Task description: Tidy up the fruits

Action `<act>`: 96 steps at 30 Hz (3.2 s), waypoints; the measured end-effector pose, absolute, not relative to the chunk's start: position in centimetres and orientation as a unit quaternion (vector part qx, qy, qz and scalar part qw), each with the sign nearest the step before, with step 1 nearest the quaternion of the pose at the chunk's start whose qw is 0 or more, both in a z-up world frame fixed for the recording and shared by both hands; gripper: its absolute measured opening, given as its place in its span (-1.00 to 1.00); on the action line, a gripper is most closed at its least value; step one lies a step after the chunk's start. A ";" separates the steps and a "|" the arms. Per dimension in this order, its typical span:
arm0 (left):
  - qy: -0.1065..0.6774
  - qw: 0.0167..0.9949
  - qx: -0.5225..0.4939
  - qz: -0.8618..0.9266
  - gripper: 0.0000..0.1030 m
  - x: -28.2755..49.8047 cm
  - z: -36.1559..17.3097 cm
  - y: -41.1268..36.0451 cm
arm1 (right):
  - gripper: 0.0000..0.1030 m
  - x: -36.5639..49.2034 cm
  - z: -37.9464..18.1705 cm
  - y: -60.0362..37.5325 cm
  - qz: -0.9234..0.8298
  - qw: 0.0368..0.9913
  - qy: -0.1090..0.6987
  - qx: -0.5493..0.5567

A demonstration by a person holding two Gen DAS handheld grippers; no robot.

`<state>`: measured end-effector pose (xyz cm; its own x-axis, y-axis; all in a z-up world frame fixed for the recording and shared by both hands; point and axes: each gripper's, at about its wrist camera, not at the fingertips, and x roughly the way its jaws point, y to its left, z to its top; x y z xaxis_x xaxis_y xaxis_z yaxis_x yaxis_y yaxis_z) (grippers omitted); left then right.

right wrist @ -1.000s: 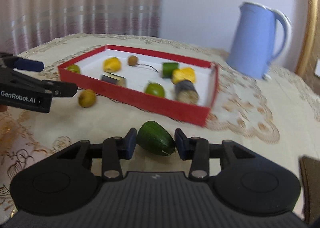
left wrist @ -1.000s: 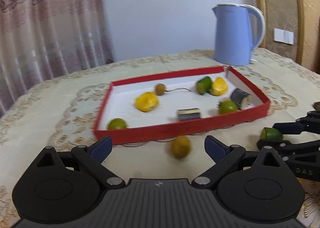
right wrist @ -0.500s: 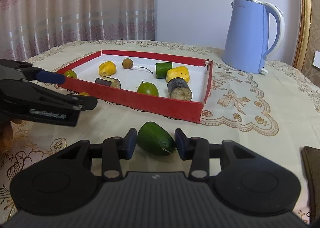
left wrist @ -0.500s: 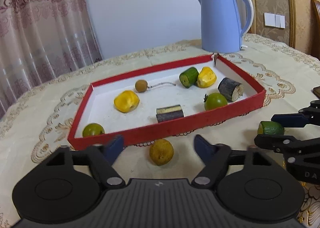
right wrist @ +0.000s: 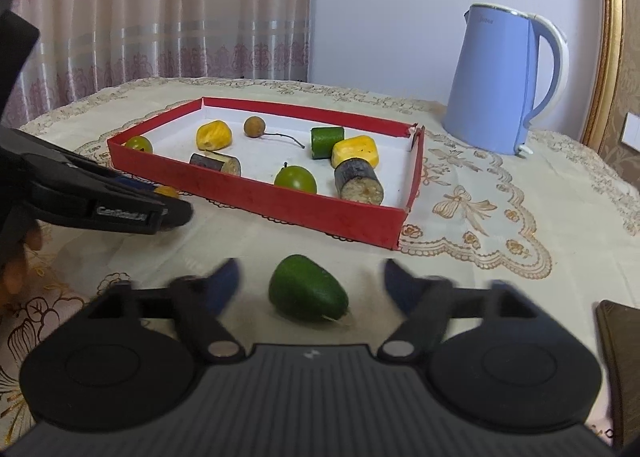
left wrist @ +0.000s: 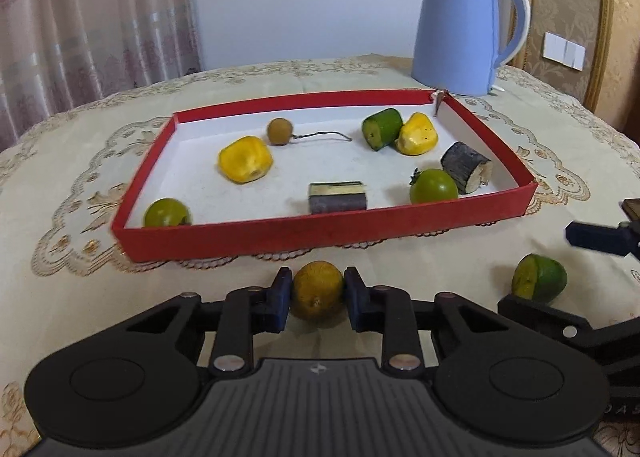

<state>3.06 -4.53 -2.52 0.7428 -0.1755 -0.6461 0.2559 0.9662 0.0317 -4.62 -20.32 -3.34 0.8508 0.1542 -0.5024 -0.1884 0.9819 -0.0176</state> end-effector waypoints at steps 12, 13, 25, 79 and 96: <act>0.335 0.940 0.059 -0.041 -0.43 1.1 -2.4 -1.9 | 1.00 -5.2 -3.2 -19.4 0.067 0.962 0.255 -0.069; 0.338 0.939 0.056 -0.038 -0.33 1.3 -2.5 -1.8 | 1.00 -5.3 -3.1 -19.6 0.051 0.963 0.254 -0.070; 0.309 0.946 0.092 0.019 0.84 0.9 -3.5 -2.3 | 1.00 -5.2 -3.2 -19.9 0.047 0.962 0.263 -0.054; 0.315 0.948 0.041 -0.033 0.47 0.8 -3.6 -0.9 | -0.25 -4.7 -3.8 -19.5 0.091 0.952 0.291 -0.024; 0.322 0.945 0.034 -0.055 -0.46 0.7 -3.1 -1.3 | -0.25 -4.7 -3.8 -19.4 0.090 0.952 0.291 -0.027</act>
<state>0.67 -1.32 -3.10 0.7867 -0.0808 -0.6120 0.1252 0.9917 0.0300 -4.67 -19.43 -3.79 0.8145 0.1564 -0.5587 -0.1873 0.9823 0.0019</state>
